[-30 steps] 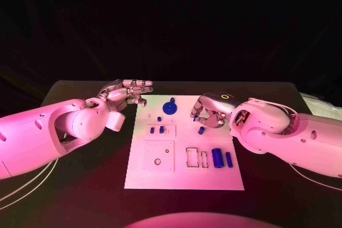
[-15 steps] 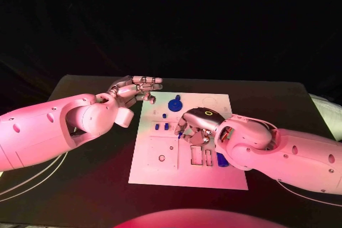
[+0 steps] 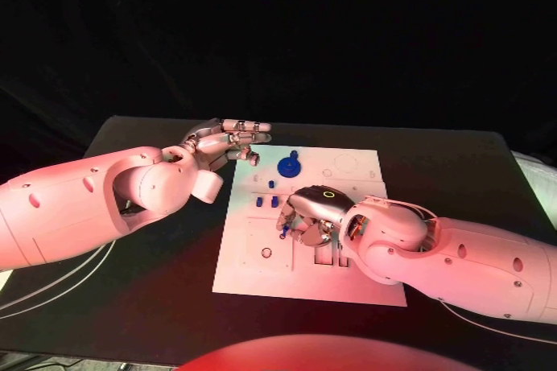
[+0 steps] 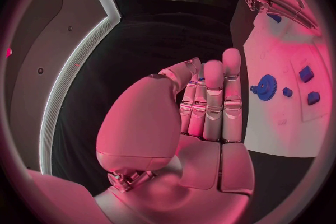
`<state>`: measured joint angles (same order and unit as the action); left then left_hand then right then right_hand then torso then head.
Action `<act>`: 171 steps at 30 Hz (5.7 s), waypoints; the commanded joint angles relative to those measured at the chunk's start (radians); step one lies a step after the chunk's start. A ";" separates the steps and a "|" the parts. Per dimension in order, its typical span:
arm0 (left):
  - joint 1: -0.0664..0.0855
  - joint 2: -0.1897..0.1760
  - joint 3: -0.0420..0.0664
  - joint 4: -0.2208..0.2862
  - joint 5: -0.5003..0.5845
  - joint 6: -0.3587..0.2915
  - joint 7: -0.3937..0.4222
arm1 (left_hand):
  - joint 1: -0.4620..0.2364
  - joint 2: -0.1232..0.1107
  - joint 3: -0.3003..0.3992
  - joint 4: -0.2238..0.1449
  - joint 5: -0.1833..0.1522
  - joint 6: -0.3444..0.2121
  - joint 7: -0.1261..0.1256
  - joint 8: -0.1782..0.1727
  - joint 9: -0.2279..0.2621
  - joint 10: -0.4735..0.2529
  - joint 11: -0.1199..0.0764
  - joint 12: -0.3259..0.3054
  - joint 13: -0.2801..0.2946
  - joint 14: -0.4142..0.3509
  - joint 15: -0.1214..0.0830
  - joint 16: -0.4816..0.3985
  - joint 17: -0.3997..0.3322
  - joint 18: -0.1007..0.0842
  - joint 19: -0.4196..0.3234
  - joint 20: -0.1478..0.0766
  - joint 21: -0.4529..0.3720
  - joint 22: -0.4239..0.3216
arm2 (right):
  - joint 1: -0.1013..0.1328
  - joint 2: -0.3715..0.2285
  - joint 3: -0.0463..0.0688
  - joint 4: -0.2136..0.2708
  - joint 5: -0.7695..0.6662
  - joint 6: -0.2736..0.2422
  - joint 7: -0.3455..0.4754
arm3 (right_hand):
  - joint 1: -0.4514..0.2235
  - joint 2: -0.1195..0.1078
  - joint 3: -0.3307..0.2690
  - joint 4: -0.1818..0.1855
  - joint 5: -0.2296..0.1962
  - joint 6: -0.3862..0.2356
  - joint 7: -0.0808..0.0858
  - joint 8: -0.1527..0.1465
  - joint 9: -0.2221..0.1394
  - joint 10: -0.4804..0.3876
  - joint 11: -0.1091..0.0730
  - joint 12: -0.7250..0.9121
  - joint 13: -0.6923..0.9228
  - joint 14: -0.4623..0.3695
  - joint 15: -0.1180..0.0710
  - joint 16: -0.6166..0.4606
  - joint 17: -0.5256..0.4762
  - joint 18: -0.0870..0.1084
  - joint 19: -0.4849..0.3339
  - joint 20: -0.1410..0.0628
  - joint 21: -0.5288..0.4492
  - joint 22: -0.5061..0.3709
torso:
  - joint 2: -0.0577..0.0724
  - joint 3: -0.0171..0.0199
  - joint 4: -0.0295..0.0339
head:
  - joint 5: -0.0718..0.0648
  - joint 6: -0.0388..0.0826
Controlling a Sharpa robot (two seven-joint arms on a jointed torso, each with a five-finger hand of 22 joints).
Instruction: Assemble the parts on the task board
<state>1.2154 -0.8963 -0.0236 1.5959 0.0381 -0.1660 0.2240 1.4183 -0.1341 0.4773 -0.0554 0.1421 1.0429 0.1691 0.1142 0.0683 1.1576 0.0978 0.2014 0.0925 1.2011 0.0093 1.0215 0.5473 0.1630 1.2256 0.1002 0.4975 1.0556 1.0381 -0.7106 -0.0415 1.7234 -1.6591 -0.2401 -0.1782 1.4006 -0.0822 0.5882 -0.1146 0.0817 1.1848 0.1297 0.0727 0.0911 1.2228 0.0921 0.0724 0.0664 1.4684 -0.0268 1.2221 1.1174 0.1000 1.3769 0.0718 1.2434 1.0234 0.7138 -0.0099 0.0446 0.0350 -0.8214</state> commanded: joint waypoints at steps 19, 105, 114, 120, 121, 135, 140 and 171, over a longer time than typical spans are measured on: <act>0.000 -0.001 0.001 0.004 -0.009 0.024 -0.003 | 0.003 0.010 -0.002 -0.008 0.003 0.001 0.007 0.000 -0.001 -0.007 0.000 0.006 0.002 -0.007 -0.001 -0.006 -0.004 0.018 -0.007 0.003 -0.005 -0.002 | -0.006 0.022 -0.002 -0.016 -0.039 0.086 -0.018 | -0.008 0.004 0.004 0.001 0.003 -0.004 0.006 -0.005 0.001 0.034 -0.026 0.002 0.003 0.034 0.004 0.006 -0.002 0.006 0.003 0.004 0.003 -0.002 | 0.000 -0.0004 0.0001 | 0.007 -0.009; 0.000 -0.002 -0.002 -0.009 -0.016 0.041 -0.037 | 0.000 0.019 -0.008 -0.017 0.001 -0.010 0.015 -0.001 -0.001 -0.028 0.007 0.021 0.002 -0.024 0.005 -0.013 -0.022 0.018 -0.020 0.008 -0.012 -0.003 | 0.090 -0.213 0.014 0.044 -0.034 0.134 -0.096 | -0.058 -0.020 -0.180 0.048 0.040 -0.076 0.003 0.010 -0.012 -0.094 -0.014 0.059 -0.004 0.022 0.016 -0.006 -0.055 0.016 -0.011 0.018 -0.043 -0.064 | 0.000 -0.0004 0.0009 | -0.022 0.007; 0.000 -0.002 -0.003 -0.009 -0.017 0.049 -0.045 | -0.001 0.018 -0.009 -0.018 0.000 -0.010 0.015 -0.001 -0.001 -0.029 0.007 0.021 0.002 -0.025 0.005 -0.013 -0.023 0.018 -0.020 0.008 -0.012 -0.003 | 0.090 -0.206 0.014 0.033 -0.036 0.131 -0.102 | -0.063 -0.014 -0.177 0.058 0.034 -0.057 0.001 0.012 -0.010 -0.073 -0.019 0.060 -0.002 0.023 0.013 -0.002 -0.051 0.015 -0.008 0.016 -0.041 -0.061 | 0.000 0.0002 0.0005 | -0.021 0.005; 0.000 -0.001 -0.003 -0.009 -0.018 0.050 -0.047 | -0.001 0.018 -0.009 -0.018 0.000 -0.010 0.015 -0.001 -0.001 -0.029 0.007 0.021 0.002 -0.025 0.005 -0.013 -0.023 0.018 -0.020 0.008 -0.012 -0.003 | 0.089 -0.203 0.014 0.031 -0.038 0.106 -0.098 | -0.047 0.009 -0.160 0.059 0.013 -0.020 -0.009 0.026 -0.003 -0.033 -0.030 0.065 0.001 0.028 0.003 0.014 -0.032 0.012 0.002 0.008 -0.028 -0.040 | -0.001 -0.0002 0.0014 | -0.022 0.005; 0.000 -0.001 -0.003 -0.009 -0.018 0.050 -0.047 | -0.001 0.018 -0.009 -0.018 0.000 -0.010 0.015 -0.001 -0.001 -0.029 0.007 0.021 0.002 -0.025 0.005 -0.013 -0.023 0.018 -0.020 0.008 -0.012 -0.003 | 0.089 -0.203 0.014 0.032 -0.036 0.096 -0.095 | -0.043 0.015 -0.155 0.058 0.001 -0.013 -0.011 0.028 -0.001 -0.026 -0.033 0.064 0.001 0.030 0.001 0.020 -0.025 0.010 0.005 0.006 -0.022 -0.032 | -0.001 -0.0002 0.0013 | -0.022 0.005; 0.000 -0.001 -0.003 -0.011 -0.018 0.050 -0.047 | -0.001 0.018 -0.010 -0.019 -0.001 -0.010 0.015 0.000 -0.001 -0.030 0.008 0.022 0.002 -0.026 0.006 -0.013 -0.023 0.018 -0.021 0.009 -0.013 -0.002 | 0.100 -0.244 0.020 0.095 0.021 -0.006 -0.078 | -0.032 0.031 -0.141 0.055 -0.009 0.007 -0.014 0.034 0.006 0.003 -0.040 0.057 0.001 0.035 -0.004 0.038 -0.005 0.007 0.013 -0.003 -0.010 -0.015 | -0.001 -0.0004 0.0008 | -0.026 0.009; 0.000 -0.002 -0.003 -0.010 -0.018 0.050 -0.048 | -0.001 0.018 -0.010 -0.019 -0.001 -0.010 0.015 0.000 -0.001 -0.030 0.008 0.022 0.002 -0.026 0.006 -0.013 -0.023 0.018 -0.021 0.009 -0.013 -0.002 | 0.105 -0.241 0.021 0.130 0.047 -0.007 -0.072 | -0.030 0.030 -0.140 0.053 -0.008 0.006 -0.013 0.033 0.006 0.004 -0.040 0.055 0.001 0.035 -0.005 0.037 -0.007 0.007 0.013 -0.003 -0.010 -0.016 | 0.001 -0.0010 0.0042 | -0.020 0.006; -0.002 0.017 -0.004 -0.017 -0.018 0.054 -0.046 | -0.001 0.018 -0.010 -0.019 -0.001 -0.010 0.015 0.000 -0.001 -0.030 0.008 0.022 0.002 -0.026 0.006 -0.013 -0.023 0.018 -0.021 0.009 -0.013 -0.002 | 0.000 0.004 0.000 0.095 0.037 0.020 -0.019 | -0.030 0.030 -0.136 0.050 0.000 0.000 -0.008 0.028 0.006 0.002 -0.036 0.045 0.000 0.033 -0.003 0.032 -0.016 0.009 0.008 -0.003 -0.018 -0.030 | 0.001 -0.0001 0.0028 | 0.021 -0.014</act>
<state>1.2130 -0.8813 -0.0278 1.5779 0.0230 -0.1316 0.1726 1.4169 -0.1251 0.4689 -0.0690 0.1421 1.0303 0.1812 0.1142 0.0672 1.1345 0.1068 0.2177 0.0933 1.1834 0.0129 1.0137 0.5249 0.1627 1.2112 0.1073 0.4916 1.0542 1.0392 -0.7086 -0.0414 1.8205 -1.6050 -0.2379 -0.2104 1.3625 -0.0644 0.4441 -0.0654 0.0761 1.1837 0.1155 0.1001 0.0960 1.2168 0.0592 0.1213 0.0657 1.4648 -0.0233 1.2548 1.1026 0.1155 1.3857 0.0735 1.2278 0.9941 0.7144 -0.0108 0.0468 0.0538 -0.8347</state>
